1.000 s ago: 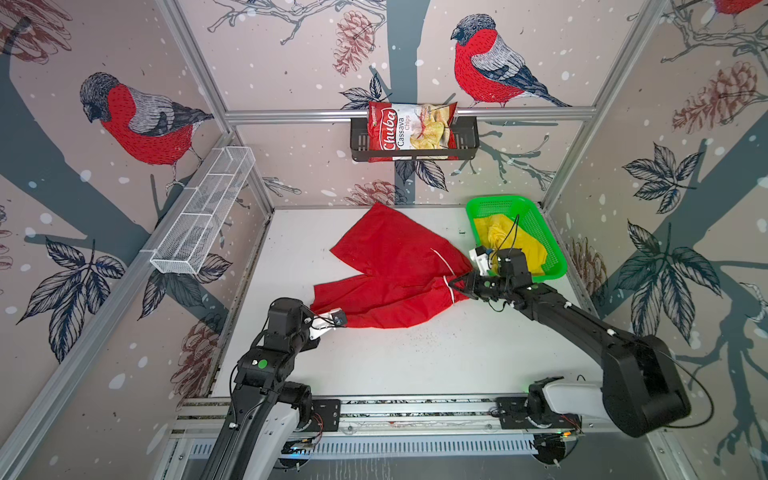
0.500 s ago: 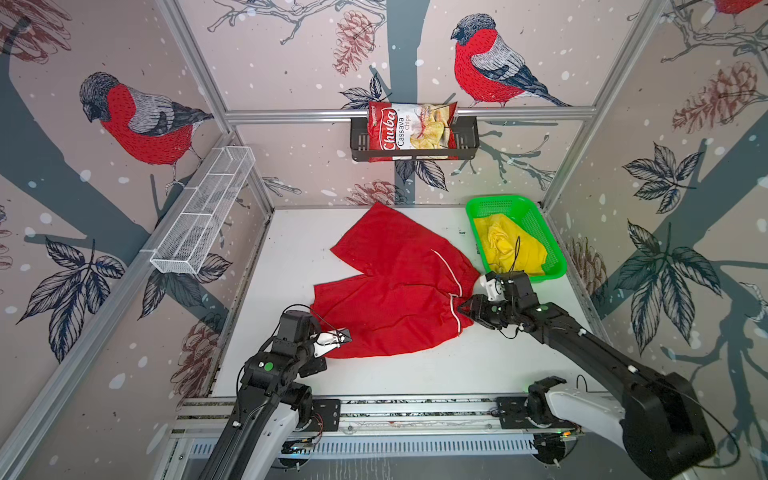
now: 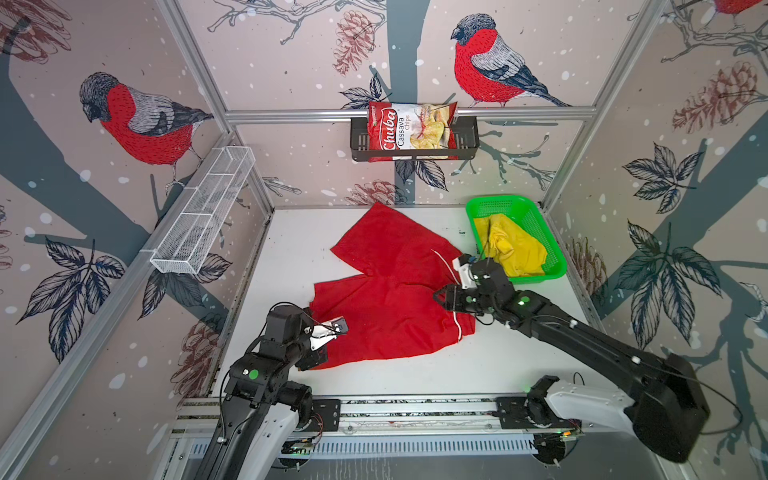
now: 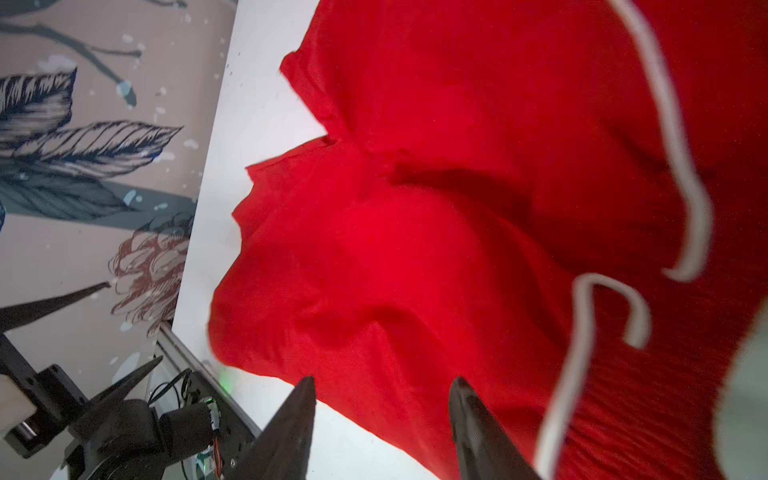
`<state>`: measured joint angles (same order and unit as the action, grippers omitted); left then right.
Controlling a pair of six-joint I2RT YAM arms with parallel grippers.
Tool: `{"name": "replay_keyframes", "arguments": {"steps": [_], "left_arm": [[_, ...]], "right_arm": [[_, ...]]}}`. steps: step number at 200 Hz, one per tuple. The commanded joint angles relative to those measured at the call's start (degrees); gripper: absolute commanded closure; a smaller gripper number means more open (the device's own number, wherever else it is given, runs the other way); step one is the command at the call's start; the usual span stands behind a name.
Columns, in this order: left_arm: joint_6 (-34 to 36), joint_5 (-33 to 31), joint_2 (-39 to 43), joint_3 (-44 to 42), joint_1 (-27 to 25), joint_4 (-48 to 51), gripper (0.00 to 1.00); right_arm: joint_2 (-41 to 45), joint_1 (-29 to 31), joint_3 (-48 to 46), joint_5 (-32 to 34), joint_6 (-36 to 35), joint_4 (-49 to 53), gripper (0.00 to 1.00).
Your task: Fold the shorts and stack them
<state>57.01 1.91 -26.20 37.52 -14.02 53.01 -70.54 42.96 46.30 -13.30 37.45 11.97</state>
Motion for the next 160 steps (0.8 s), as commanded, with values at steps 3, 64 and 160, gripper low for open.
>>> {"name": "replay_keyframes", "arguments": {"steps": [3,64,160], "left_arm": [[-3.39,1.28,0.98,3.24,-0.02,0.80,0.06],[-16.66,-4.90,-2.65,4.58,-0.04,-10.66,0.05],[-28.38,-11.10,-25.62,7.09,-0.13,-16.29,0.08]], "right_arm": [[-7.74,4.43,3.79,1.02,-1.48,-8.81,0.47],[-22.08,9.47,4.78,-3.81,3.42,-21.53,0.47],[-15.22,7.84,-16.57,-4.15,7.91,-22.69,0.47]]}}
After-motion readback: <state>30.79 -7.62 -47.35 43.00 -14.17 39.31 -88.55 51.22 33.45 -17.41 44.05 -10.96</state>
